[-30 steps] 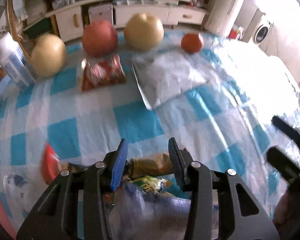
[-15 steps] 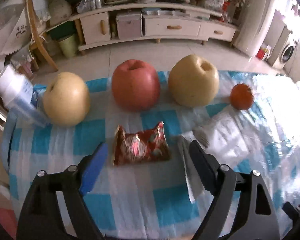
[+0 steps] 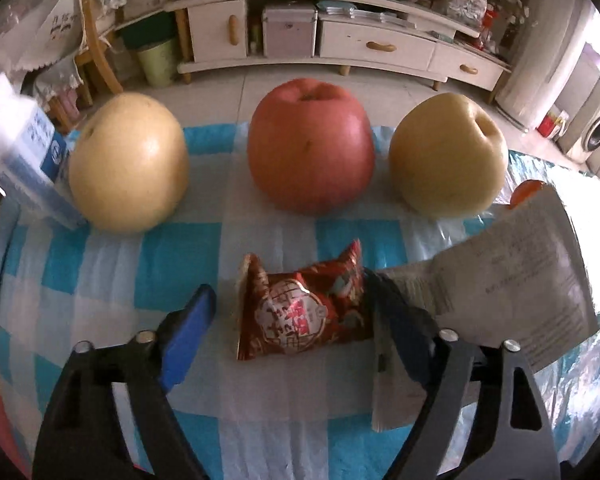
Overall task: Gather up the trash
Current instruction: 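Close the left tool on the red candy wrapper and lift it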
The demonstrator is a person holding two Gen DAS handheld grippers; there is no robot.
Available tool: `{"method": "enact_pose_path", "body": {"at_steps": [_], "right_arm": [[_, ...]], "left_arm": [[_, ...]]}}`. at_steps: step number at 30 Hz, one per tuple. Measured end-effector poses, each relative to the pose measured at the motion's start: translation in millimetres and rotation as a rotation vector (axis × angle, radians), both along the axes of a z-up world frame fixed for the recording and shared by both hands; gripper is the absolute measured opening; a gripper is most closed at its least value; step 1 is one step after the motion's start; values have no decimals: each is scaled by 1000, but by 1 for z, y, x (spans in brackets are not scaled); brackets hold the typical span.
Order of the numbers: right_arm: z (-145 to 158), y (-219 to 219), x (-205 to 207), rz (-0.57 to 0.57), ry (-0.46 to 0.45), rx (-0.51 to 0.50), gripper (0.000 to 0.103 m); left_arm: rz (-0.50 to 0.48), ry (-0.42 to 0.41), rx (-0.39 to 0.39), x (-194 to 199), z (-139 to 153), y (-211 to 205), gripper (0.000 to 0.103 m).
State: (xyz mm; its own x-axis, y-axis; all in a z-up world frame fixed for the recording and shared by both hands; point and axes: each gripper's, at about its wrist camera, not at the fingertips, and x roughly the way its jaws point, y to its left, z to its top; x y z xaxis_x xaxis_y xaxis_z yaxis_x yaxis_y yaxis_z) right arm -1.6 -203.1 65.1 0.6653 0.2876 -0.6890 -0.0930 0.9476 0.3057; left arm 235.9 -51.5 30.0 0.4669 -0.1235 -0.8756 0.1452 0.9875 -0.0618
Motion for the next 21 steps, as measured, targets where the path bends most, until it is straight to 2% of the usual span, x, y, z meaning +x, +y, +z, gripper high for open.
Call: {"method": "enact_pose_path", "body": {"at_steps": [3,5,8,13,21], "right_arm": [[-1,5,-1,21,4,-16,95],[-1,8,-2,26,4,-37,95],[-2,8,-2,29,5,-49,95],[-2,5,-2,23,5,-49,95],[-2,-2,-3,21,4,-31,95]], "left_arm": [[-5,-8,-28,-3,0,0,68],[-13,-12,-38,-6,-1,-1,57],[-18,-27,-45,-11,1,-4,51],[-57,-25,-49,-27,1,-5,47],[-200,-6,-27,-74,5,-24,43]]}}
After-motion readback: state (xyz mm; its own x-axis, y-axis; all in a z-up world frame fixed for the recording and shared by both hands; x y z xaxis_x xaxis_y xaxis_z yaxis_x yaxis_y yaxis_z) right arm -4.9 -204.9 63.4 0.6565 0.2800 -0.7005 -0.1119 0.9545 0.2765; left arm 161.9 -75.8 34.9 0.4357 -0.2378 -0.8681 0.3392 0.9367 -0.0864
